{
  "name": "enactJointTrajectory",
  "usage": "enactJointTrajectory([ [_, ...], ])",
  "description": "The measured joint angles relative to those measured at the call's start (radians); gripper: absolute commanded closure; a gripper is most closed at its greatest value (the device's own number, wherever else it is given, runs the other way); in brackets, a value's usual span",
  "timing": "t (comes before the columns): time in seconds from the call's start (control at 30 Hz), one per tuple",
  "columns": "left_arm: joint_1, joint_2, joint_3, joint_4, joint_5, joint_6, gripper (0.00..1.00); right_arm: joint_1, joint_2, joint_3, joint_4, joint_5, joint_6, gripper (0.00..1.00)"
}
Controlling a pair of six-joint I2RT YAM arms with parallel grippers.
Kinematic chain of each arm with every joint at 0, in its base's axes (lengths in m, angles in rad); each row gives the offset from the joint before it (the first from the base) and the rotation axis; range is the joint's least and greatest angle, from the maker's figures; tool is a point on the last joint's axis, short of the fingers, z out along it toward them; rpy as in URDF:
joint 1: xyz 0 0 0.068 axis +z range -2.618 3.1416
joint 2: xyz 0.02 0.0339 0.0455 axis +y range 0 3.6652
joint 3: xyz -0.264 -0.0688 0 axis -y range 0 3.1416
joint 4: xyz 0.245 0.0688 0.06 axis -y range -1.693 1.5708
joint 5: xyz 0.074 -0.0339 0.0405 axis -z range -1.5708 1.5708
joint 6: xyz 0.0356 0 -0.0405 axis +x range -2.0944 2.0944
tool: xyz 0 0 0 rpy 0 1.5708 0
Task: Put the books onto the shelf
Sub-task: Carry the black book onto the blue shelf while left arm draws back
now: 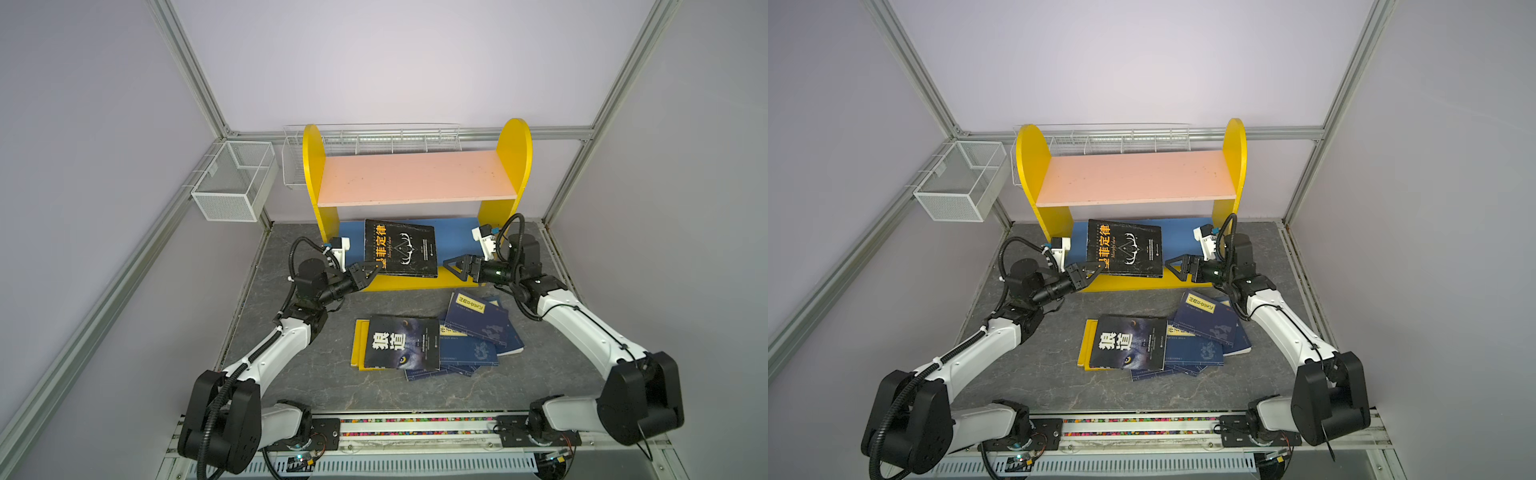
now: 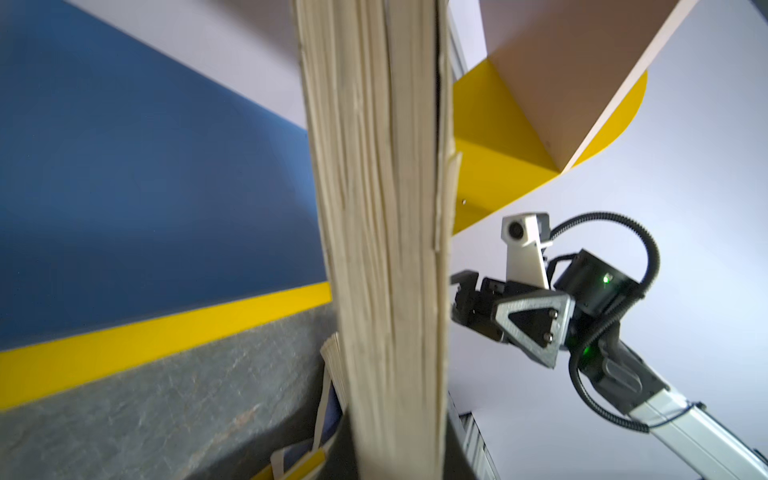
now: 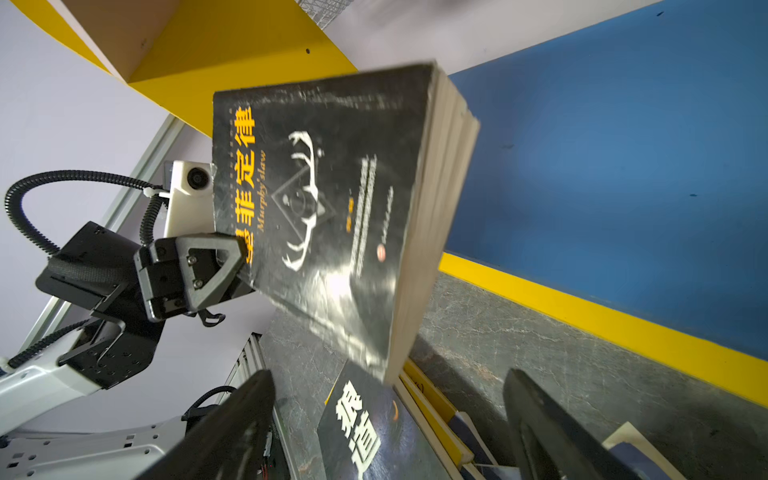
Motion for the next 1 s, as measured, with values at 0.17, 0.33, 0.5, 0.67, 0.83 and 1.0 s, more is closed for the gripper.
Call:
enactJointTrajectory([
  [0.17,0.001,0.022,-0.013,0.135,-0.027,-0.063,1.00,0.003,0.008,-0.045,0.137,-0.051,0.097,0.14],
  [0.33,0.001,0.074,-0.039,0.243,-0.024,-0.129,1.00,0.040,0.055,-0.046,0.244,-0.080,0.165,0.18],
  [0.5,0.001,0.089,-0.062,0.293,-0.013,-0.170,1.00,0.080,0.099,-0.040,0.330,-0.084,0.220,0.23],
  [0.67,0.001,0.080,-0.076,0.312,0.000,-0.179,1.00,0.083,0.133,-0.040,0.407,-0.073,0.271,0.27],
  [0.83,0.001,0.047,-0.082,0.291,0.004,-0.173,1.00,0.084,0.191,-0.035,0.526,-0.068,0.346,0.40],
  [1.0,0.001,0.035,-0.083,0.279,0.003,-0.163,1.00,0.110,0.252,-0.027,0.637,-0.074,0.422,0.61],
])
